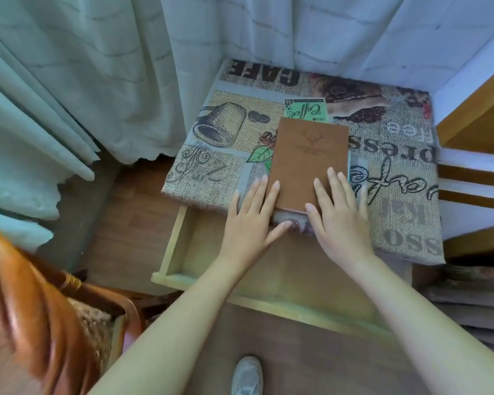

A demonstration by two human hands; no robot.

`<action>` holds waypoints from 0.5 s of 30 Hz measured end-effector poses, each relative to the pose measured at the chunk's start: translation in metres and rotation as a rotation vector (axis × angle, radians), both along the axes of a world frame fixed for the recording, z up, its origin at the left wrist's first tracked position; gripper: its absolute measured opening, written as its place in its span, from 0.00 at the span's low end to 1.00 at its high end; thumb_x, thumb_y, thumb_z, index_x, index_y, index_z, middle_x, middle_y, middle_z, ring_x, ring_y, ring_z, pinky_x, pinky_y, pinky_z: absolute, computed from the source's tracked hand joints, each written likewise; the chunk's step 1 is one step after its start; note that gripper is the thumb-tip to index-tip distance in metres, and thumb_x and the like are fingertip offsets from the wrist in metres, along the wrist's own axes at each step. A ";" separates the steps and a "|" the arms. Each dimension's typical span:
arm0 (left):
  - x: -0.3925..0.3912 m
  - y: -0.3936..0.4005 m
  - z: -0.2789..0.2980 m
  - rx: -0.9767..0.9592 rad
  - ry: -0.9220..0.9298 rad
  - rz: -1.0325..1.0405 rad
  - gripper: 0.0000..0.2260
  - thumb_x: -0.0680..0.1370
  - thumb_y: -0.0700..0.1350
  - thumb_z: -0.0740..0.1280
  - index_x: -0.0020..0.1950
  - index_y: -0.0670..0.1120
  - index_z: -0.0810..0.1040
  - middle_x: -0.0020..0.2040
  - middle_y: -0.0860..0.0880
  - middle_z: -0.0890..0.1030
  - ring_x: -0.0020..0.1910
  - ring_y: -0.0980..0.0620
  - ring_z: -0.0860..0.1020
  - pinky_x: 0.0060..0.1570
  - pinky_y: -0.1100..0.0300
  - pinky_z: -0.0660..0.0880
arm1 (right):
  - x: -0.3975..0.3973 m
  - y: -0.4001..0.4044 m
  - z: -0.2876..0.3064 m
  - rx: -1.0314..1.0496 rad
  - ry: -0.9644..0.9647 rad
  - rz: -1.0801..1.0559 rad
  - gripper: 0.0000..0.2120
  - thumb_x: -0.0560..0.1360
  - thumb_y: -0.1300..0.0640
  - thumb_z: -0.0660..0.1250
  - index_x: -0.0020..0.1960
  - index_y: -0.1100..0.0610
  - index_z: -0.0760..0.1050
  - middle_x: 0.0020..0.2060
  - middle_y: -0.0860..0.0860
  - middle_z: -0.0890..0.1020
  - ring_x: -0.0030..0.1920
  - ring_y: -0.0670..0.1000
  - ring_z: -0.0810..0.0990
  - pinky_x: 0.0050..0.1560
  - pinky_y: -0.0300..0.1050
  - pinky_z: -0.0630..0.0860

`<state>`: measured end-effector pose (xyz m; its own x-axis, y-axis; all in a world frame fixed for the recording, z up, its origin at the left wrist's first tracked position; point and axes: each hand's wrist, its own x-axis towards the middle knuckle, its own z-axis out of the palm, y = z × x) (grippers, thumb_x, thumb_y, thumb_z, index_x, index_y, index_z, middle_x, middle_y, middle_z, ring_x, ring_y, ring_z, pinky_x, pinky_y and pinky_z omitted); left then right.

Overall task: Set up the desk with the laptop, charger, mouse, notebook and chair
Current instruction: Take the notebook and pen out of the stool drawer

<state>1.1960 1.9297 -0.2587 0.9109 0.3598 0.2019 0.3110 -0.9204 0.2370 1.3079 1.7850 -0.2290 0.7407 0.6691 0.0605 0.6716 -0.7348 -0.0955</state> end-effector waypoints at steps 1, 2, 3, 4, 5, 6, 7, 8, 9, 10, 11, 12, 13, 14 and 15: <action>-0.011 -0.008 -0.002 0.009 -0.008 0.011 0.33 0.77 0.66 0.54 0.77 0.48 0.60 0.77 0.45 0.60 0.76 0.50 0.59 0.72 0.46 0.56 | -0.009 -0.001 -0.002 -0.006 -0.007 0.034 0.29 0.79 0.43 0.48 0.74 0.57 0.60 0.75 0.57 0.58 0.75 0.56 0.54 0.72 0.63 0.47; -0.023 -0.017 -0.004 0.011 -0.009 0.019 0.34 0.77 0.66 0.54 0.77 0.48 0.60 0.78 0.45 0.59 0.77 0.50 0.58 0.73 0.45 0.54 | -0.020 -0.002 -0.005 -0.016 -0.014 0.062 0.29 0.78 0.43 0.50 0.74 0.57 0.59 0.75 0.57 0.59 0.75 0.56 0.55 0.72 0.63 0.48; -0.035 -0.026 -0.007 0.005 -0.003 0.023 0.35 0.77 0.66 0.55 0.78 0.48 0.59 0.78 0.44 0.58 0.77 0.50 0.56 0.73 0.45 0.52 | -0.029 -0.004 -0.009 -0.029 -0.021 0.085 0.29 0.78 0.42 0.51 0.74 0.57 0.59 0.75 0.57 0.59 0.75 0.56 0.56 0.72 0.64 0.49; -0.047 -0.034 -0.010 0.001 0.008 0.017 0.36 0.76 0.67 0.55 0.78 0.47 0.59 0.79 0.44 0.56 0.78 0.49 0.54 0.73 0.44 0.50 | -0.036 -0.006 -0.012 -0.042 -0.032 0.106 0.30 0.78 0.43 0.51 0.75 0.58 0.57 0.75 0.58 0.59 0.75 0.57 0.56 0.72 0.64 0.50; -0.059 -0.043 -0.014 0.005 0.021 -0.001 0.38 0.75 0.68 0.56 0.78 0.47 0.59 0.79 0.44 0.55 0.78 0.49 0.53 0.73 0.43 0.49 | -0.043 -0.008 -0.016 -0.054 -0.047 0.121 0.31 0.78 0.43 0.52 0.75 0.58 0.56 0.75 0.58 0.59 0.75 0.58 0.56 0.72 0.63 0.50; -0.072 -0.050 -0.020 0.020 0.030 -0.036 0.39 0.73 0.69 0.57 0.78 0.47 0.59 0.79 0.44 0.56 0.78 0.48 0.54 0.73 0.42 0.50 | -0.048 -0.011 -0.019 -0.065 -0.063 0.131 0.31 0.78 0.44 0.54 0.75 0.58 0.55 0.75 0.59 0.58 0.75 0.58 0.56 0.72 0.63 0.50; -0.083 -0.056 -0.027 0.044 0.036 -0.087 0.41 0.72 0.70 0.58 0.78 0.47 0.59 0.78 0.44 0.56 0.78 0.47 0.54 0.73 0.40 0.52 | -0.051 -0.014 -0.022 -0.071 -0.079 0.137 0.32 0.78 0.45 0.56 0.76 0.59 0.54 0.75 0.59 0.57 0.75 0.59 0.56 0.72 0.63 0.50; -0.093 -0.061 -0.034 0.075 0.045 -0.147 0.42 0.71 0.72 0.59 0.78 0.48 0.59 0.78 0.44 0.57 0.77 0.46 0.55 0.72 0.38 0.54 | -0.052 -0.017 -0.024 -0.074 -0.095 0.141 0.32 0.77 0.47 0.59 0.76 0.59 0.53 0.75 0.59 0.57 0.75 0.60 0.56 0.72 0.63 0.51; -0.099 -0.063 -0.041 0.113 0.062 -0.208 0.42 0.71 0.73 0.58 0.78 0.49 0.60 0.78 0.44 0.57 0.77 0.46 0.55 0.71 0.37 0.55 | -0.053 -0.019 -0.025 -0.077 -0.108 0.144 0.33 0.76 0.48 0.61 0.76 0.59 0.53 0.75 0.59 0.57 0.75 0.60 0.56 0.71 0.64 0.52; -0.103 -0.063 -0.048 0.159 0.080 -0.257 0.42 0.71 0.74 0.58 0.78 0.50 0.59 0.78 0.45 0.58 0.77 0.45 0.55 0.70 0.36 0.56 | -0.053 -0.020 -0.027 -0.079 -0.116 0.145 0.34 0.76 0.51 0.63 0.76 0.59 0.53 0.75 0.59 0.57 0.75 0.60 0.56 0.71 0.64 0.54; -0.103 -0.061 -0.054 0.210 0.095 -0.284 0.42 0.71 0.74 0.57 0.78 0.50 0.59 0.78 0.45 0.58 0.77 0.45 0.56 0.70 0.36 0.57 | -0.053 -0.021 -0.028 -0.077 -0.121 0.145 0.34 0.75 0.53 0.64 0.76 0.59 0.53 0.75 0.58 0.57 0.75 0.59 0.56 0.70 0.64 0.55; -0.101 -0.058 -0.057 0.260 0.107 -0.294 0.42 0.71 0.74 0.58 0.78 0.50 0.59 0.78 0.45 0.59 0.77 0.45 0.57 0.70 0.36 0.57 | -0.053 -0.021 -0.030 -0.071 -0.126 0.144 0.34 0.75 0.55 0.64 0.76 0.59 0.52 0.76 0.58 0.57 0.75 0.59 0.56 0.70 0.64 0.55; -0.099 -0.056 -0.059 0.302 0.119 -0.299 0.43 0.71 0.74 0.58 0.78 0.50 0.59 0.78 0.45 0.60 0.77 0.45 0.57 0.69 0.36 0.57 | -0.053 -0.021 -0.031 -0.063 -0.132 0.145 0.34 0.75 0.58 0.64 0.76 0.58 0.52 0.76 0.58 0.56 0.75 0.59 0.56 0.70 0.64 0.55; -0.096 -0.053 -0.061 0.336 0.126 -0.309 0.43 0.71 0.74 0.57 0.78 0.49 0.58 0.77 0.45 0.60 0.77 0.45 0.57 0.69 0.36 0.57 | -0.054 -0.020 -0.033 -0.055 -0.138 0.143 0.34 0.74 0.60 0.64 0.76 0.58 0.52 0.76 0.58 0.56 0.75 0.59 0.56 0.70 0.64 0.55; -0.095 -0.052 -0.061 0.357 0.130 -0.319 0.43 0.71 0.74 0.56 0.78 0.48 0.58 0.77 0.44 0.60 0.77 0.46 0.57 0.70 0.36 0.57 | -0.053 -0.020 -0.033 -0.047 -0.142 0.139 0.34 0.74 0.61 0.64 0.76 0.58 0.52 0.76 0.58 0.56 0.75 0.59 0.56 0.70 0.64 0.55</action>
<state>1.1012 1.8774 -0.3200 0.9902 -0.0123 0.1393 0.0063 -0.9912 -0.1326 1.2545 1.7650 -0.2621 0.6274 0.7687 0.1240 0.7710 -0.6357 0.0396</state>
